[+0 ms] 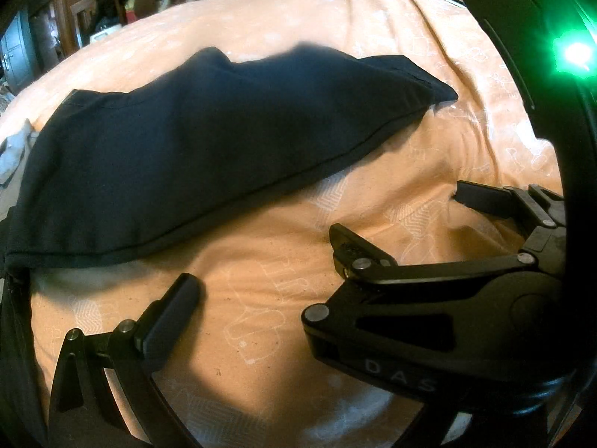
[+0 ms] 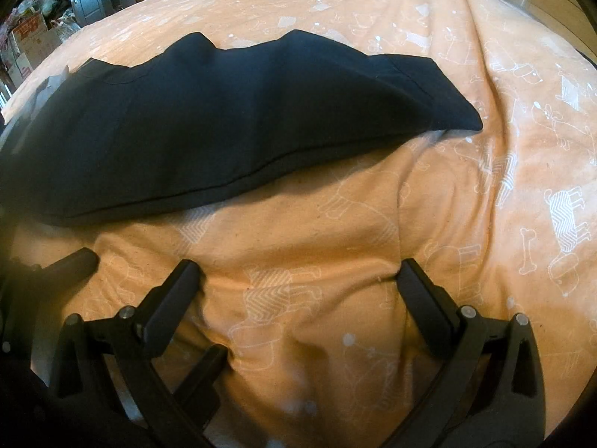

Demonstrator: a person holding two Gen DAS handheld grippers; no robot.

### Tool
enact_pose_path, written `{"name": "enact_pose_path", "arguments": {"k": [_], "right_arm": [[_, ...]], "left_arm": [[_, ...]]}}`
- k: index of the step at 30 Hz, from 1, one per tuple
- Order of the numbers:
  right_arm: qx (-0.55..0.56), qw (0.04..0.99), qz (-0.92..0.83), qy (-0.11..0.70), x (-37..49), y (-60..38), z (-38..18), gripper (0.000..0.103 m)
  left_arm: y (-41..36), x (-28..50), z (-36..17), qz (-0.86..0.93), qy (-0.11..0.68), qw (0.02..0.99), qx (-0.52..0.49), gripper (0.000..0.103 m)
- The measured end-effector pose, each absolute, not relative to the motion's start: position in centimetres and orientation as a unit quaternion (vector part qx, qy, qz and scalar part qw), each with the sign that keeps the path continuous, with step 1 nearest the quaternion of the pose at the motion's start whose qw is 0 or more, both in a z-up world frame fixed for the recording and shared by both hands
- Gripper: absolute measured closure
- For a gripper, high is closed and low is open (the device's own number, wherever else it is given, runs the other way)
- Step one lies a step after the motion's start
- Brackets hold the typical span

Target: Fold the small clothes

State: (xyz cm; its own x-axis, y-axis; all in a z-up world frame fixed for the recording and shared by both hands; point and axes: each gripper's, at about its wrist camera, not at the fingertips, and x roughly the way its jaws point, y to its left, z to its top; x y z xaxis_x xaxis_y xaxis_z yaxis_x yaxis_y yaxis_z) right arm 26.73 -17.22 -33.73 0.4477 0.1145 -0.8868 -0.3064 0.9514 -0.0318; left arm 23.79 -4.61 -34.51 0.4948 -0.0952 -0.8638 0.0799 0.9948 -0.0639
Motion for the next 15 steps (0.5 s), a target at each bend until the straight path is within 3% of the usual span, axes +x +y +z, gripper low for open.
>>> {"name": "enact_pose_path", "arguments": {"k": [15], "right_arm": [[-0.099,0.843,0.128,0.512,27.07,-16.85,-33.90,0.000]], "left_arm": [[-4.55,24.07,-34.57,-0.048,0.501,0.864,-0.008,0.000]]}}
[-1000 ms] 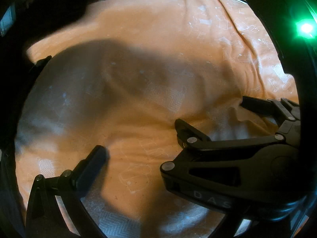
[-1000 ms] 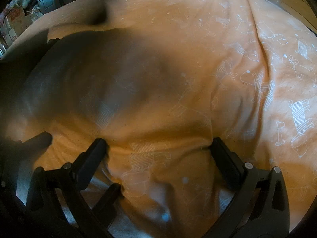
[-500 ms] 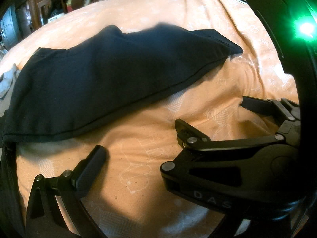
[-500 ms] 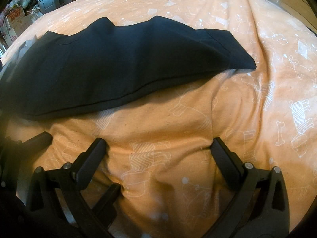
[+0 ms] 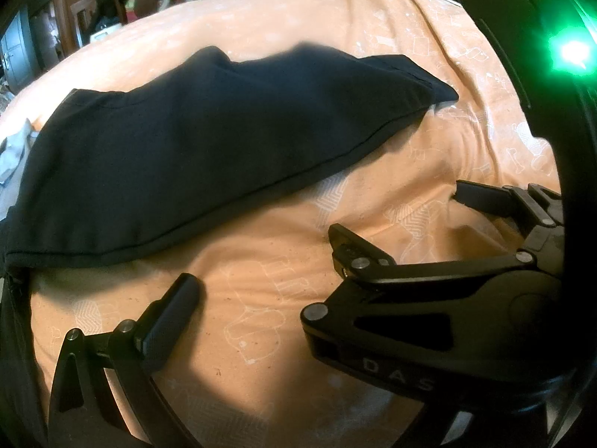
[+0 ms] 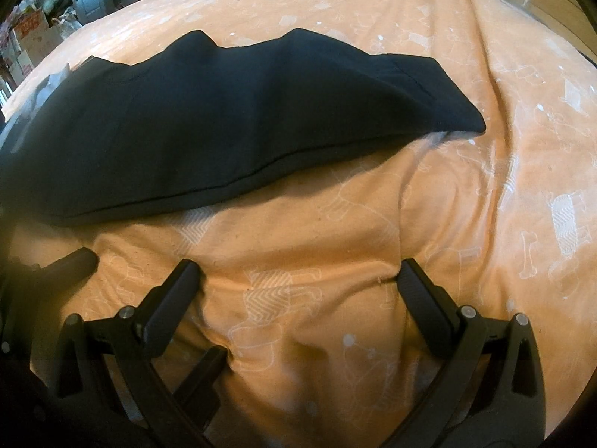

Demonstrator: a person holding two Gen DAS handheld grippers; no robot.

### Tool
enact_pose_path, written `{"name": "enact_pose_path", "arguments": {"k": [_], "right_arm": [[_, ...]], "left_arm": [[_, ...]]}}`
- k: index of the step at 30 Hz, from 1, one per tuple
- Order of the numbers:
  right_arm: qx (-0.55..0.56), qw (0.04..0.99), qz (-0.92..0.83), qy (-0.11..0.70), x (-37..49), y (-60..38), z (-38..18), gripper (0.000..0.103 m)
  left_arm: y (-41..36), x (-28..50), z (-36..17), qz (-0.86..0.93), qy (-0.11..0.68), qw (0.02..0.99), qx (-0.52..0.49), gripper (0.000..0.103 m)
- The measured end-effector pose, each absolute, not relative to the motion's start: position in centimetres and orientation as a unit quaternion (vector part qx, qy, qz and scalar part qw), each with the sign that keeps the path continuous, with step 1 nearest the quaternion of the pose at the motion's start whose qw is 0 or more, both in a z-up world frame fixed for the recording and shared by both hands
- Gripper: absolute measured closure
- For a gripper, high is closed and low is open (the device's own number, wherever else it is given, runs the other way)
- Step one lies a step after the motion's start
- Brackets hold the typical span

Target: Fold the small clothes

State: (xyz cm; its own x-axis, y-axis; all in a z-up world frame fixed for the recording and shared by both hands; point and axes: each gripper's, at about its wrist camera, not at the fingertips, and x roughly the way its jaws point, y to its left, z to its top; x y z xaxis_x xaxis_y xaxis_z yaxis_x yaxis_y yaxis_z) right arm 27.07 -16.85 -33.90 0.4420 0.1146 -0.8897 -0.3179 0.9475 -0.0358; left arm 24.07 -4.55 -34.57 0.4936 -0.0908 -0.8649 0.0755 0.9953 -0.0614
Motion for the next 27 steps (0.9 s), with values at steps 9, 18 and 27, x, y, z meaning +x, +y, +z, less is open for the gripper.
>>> {"name": "enact_pose_path", "arguments": {"k": [9,18,27], "right_arm": [[-0.110,0.836,0.142,0.519,27.9,-16.8,-33.7,0.000],[0.011,0.889,0.161,0.429,27.5,-20.0,-27.1,0.000],[0.043,0.956,0.246,0.156,12.1,-15.9,-6.1,0.000]], "left_arm": [[-5.2,24.7,-34.6,-0.044,0.506,0.862,0.007,0.000],[1.8,22.8,-27.9,-0.228,0.544,0.807,-0.030,0.000],[16.2,8.8,-11.2,-0.332,0.386,0.848,-0.147,0.000]]}}
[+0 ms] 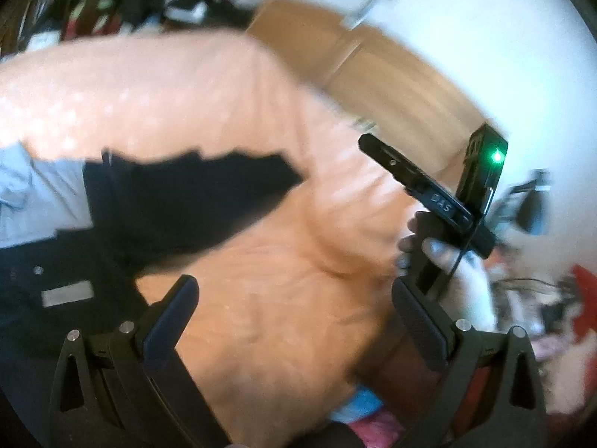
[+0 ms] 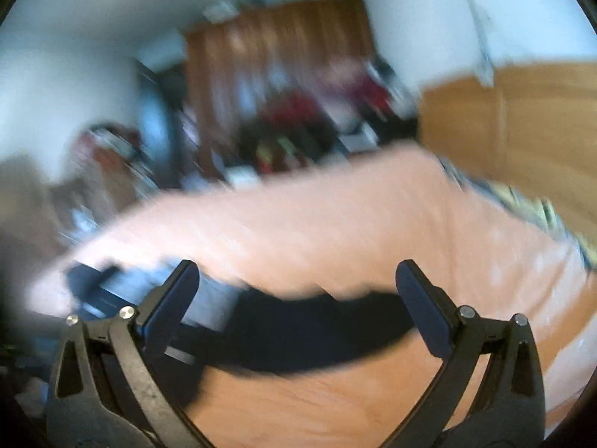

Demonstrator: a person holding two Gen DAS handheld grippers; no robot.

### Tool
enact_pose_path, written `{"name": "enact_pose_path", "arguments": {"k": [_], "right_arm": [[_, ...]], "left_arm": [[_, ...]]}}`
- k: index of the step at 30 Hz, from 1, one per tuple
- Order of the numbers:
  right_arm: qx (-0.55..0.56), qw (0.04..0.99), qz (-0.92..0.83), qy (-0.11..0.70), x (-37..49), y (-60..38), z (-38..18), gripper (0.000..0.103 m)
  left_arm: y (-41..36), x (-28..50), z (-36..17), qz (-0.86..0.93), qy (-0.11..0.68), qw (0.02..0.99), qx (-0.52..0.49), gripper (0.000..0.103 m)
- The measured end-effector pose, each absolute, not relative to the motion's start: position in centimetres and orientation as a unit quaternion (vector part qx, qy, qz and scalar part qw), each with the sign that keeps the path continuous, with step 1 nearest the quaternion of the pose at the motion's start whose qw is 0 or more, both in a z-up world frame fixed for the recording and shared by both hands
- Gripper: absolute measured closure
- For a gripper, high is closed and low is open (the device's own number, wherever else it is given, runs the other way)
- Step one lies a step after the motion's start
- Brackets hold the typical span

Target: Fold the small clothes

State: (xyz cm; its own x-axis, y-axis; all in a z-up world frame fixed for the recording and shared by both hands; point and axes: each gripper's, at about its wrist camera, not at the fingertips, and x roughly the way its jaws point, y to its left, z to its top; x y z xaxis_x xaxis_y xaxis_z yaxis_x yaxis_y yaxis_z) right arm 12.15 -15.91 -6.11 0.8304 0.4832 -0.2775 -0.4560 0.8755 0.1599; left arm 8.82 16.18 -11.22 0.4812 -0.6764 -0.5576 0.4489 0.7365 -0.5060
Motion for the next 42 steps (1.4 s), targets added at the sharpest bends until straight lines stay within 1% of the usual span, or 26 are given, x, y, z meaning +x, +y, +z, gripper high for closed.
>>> {"name": "enact_pose_path", "arguments": {"k": [2,4,6,7,8,10,11,14,15,17,19,20,23,28,30,31,32,33,34,35,38,42], "right_arm": [[0.035,0.958,0.262,0.107,8.0,-14.4,-2.2,0.000],[0.024,0.961,0.267,0.069,4.7,-13.1,0.6,0.000],[0.036,0.971,0.233,0.029,1.3,-12.3,1.5,0.000],[0.056,0.978,0.200,0.023,-0.1,-11.6,1.0,0.000],[0.068,0.980,0.183,0.039,-0.9,-10.9,0.2,0.000],[0.057,0.967,0.210,0.129,-0.6,-8.8,-2.6,0.000],[0.057,0.963,0.214,0.152,-0.6,-8.1,-4.0,0.000],[0.059,0.946,0.230,0.219,-0.6,-5.7,-8.7,0.000],[0.051,0.942,0.224,0.243,-0.2,-5.0,-10.6,0.000],[0.071,0.931,0.223,0.279,1.0,-5.2,-12.4,0.000],[0.115,0.913,0.219,0.325,3.7,-6.8,-14.5,0.000],[0.132,0.906,0.218,0.338,4.8,-7.3,-14.6,0.000],[0.158,0.900,0.197,0.356,8.1,-9.9,-15.9,0.000],[0.200,0.891,0.137,0.383,17.6,-16.0,-18.1,0.001],[0.244,0.875,0.121,0.400,22.1,-19.2,-20.0,0.006],[0.271,0.866,0.108,0.407,24.3,-20.8,-20.8,0.012],[0.289,0.859,0.107,0.409,25.3,-21.8,-21.4,0.020],[0.315,0.848,0.110,0.412,27.1,-22.9,-22.4,0.031],[0.330,0.838,0.110,0.420,28.4,-23.4,-23.1,0.037],[0.341,0.828,0.108,0.431,29.7,-23.9,-24.2,0.044],[0.341,0.810,0.081,0.470,32.8,-24.5,-27.4,0.045],[0.336,0.805,0.056,0.486,34.2,-25.1,-29.9,0.045]], "left_arm": [[17.9,5.6,-8.1,-0.352,0.357,0.852,-0.150,0.000],[19.9,2.4,-5.0,-0.365,0.322,0.862,-0.143,0.000],[21.1,-0.1,-2.6,-0.383,0.298,0.861,-0.153,0.000],[21.9,-1.2,-1.6,-0.391,0.284,0.861,-0.159,0.000],[22.8,-2.1,-0.6,-0.398,0.270,0.860,-0.168,0.000],[24.9,-3.9,0.9,-0.424,0.248,0.849,-0.195,0.000],[25.9,-4.7,1.1,-0.436,0.238,0.843,-0.207,0.000],[28.3,-6.0,0.1,-0.431,0.231,0.848,-0.204,0.000],[29.2,-6.1,-0.7,-0.405,0.242,0.861,-0.192,0.000],[30.8,-4.8,-3.1,-0.332,0.265,0.893,-0.148,0.000],[32.6,-2.7,-6.7,-0.231,0.303,0.921,-0.081,0.000],[33.9,-1.2,-8.8,-0.188,0.323,0.926,-0.060,0.000],[39.3,3.4,-15.1,-0.084,0.379,0.919,-0.066,0.000],[45.5,9.1,-24.5,0.002,0.455,0.885,-0.099,0.000],[47.3,10.4,-27.8,0.018,0.485,0.865,-0.125,0.000],[48.0,10.6,-29.3,0.019,0.498,0.855,-0.141,0.000],[48.5,11.0,-30.8,0.021,0.511,0.845,-0.157,0.000],[48.2,11.0,-31.8,0.024,0.517,0.840,-0.165,0.000],[48.0,10.9,-32.2,0.027,0.518,0.840,-0.162,0.000],[47.7,10.9,-32.3,0.031,0.516,0.843,-0.150,0.000],[46.7,11.2,-32.7,0.052,0.518,0.846,-0.116,0.000],[46.9,10.9,-32.1,0.058,0.515,0.847,-0.116,0.000]]}}
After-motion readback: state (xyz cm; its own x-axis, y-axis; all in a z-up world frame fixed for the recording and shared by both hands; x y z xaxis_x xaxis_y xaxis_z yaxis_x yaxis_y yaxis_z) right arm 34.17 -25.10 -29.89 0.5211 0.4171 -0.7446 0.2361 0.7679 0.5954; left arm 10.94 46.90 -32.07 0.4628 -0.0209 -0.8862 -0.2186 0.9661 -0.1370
